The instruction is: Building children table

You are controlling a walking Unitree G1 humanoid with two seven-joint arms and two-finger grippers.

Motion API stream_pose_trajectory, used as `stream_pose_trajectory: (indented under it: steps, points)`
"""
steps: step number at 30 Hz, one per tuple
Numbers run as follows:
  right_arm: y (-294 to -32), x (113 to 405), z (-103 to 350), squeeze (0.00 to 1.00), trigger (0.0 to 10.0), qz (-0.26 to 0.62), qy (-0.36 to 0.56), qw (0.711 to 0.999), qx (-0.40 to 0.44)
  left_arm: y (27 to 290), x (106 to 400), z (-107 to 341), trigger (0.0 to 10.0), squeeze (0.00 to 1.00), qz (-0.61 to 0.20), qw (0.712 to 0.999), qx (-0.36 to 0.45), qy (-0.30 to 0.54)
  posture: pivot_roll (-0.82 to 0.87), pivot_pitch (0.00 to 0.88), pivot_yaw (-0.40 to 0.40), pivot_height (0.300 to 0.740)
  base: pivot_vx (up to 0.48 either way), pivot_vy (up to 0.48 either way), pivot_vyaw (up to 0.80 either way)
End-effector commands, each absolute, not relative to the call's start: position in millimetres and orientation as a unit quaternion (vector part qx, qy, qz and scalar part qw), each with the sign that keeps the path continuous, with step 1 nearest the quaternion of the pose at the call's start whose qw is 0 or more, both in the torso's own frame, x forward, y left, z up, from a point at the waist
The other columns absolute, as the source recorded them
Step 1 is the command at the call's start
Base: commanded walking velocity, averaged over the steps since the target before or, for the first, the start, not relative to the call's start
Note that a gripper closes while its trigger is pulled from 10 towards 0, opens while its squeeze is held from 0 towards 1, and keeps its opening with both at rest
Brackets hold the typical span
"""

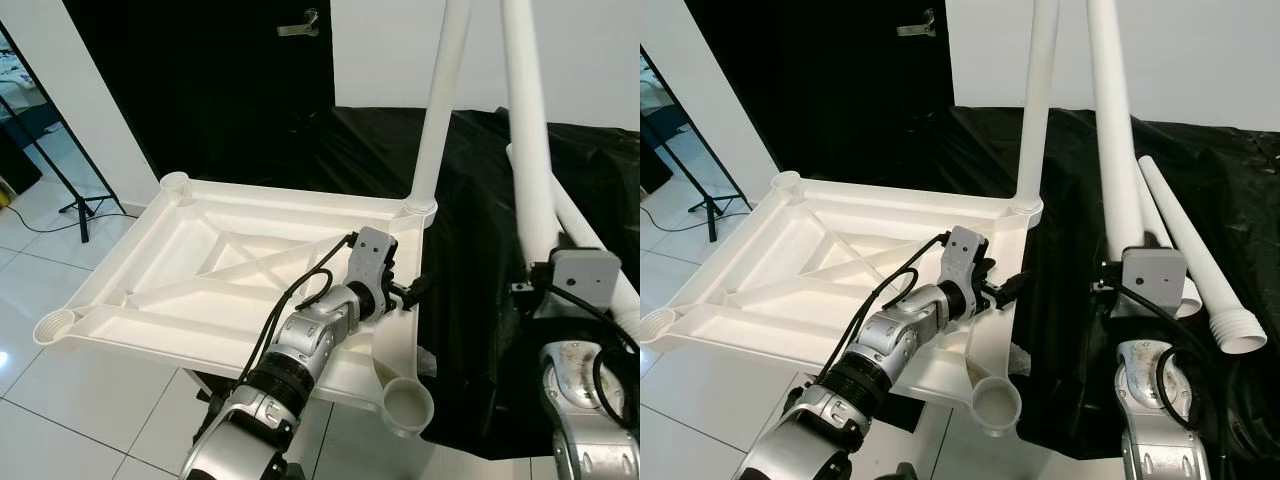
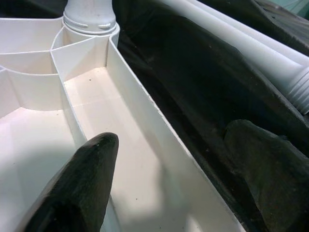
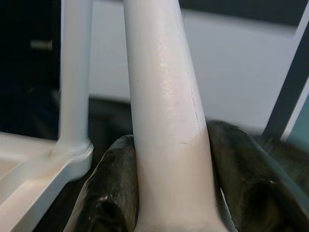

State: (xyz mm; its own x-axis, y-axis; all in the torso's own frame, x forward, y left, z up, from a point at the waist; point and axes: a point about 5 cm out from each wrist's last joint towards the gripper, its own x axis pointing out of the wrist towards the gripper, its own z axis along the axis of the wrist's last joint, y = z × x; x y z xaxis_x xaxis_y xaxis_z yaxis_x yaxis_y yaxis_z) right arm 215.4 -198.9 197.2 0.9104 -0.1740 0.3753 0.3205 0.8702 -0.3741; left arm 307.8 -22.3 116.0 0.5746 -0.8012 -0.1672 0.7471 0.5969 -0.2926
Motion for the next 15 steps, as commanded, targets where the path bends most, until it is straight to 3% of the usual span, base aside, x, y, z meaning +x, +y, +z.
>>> stream_pose_trajectory:
  steps: [1,10,11,12,15]
  points:
    - [-192,211,214,0.0,10.0,-0.136,-0.222,0.935,-0.24,-26,298,94,10.0,0.0,-0.449,0.868,-0.088,0.192,0.07,0.0,0.06,0.74,0.0,0.0,0.0]
    - [-191,210,221,0.0,10.0,-0.144,-0.247,0.921,-0.265,-24,300,93,10.0,0.0,-0.447,0.871,-0.083,0.186,0.07,0.0,0.061,0.74,0.0,0.0,0.0]
    - [-179,219,208,0.0,10.0,-0.075,-0.211,0.938,-0.264,-25,300,93,10.0,0.0,-0.445,0.872,-0.084,0.186,0.07,0.0,0.054,0.74,0.0,0.0,0.0]
    - [-179,219,208,0.0,10.0,-0.075,-0.211,0.938,-0.264,-25,300,93,10.0,0.0,-0.445,0.872,-0.084,0.186,0.07,0.0,0.054,0.74,0.0,0.0,0.0]
    - [-156,230,171,0.0,10.0,0.057,-0.116,0.964,-0.231,-27,301,92,10.0,0.0,-0.434,0.877,-0.086,0.189,0.08,0.0,0.043,0.74,0.0,0.0,0.0]
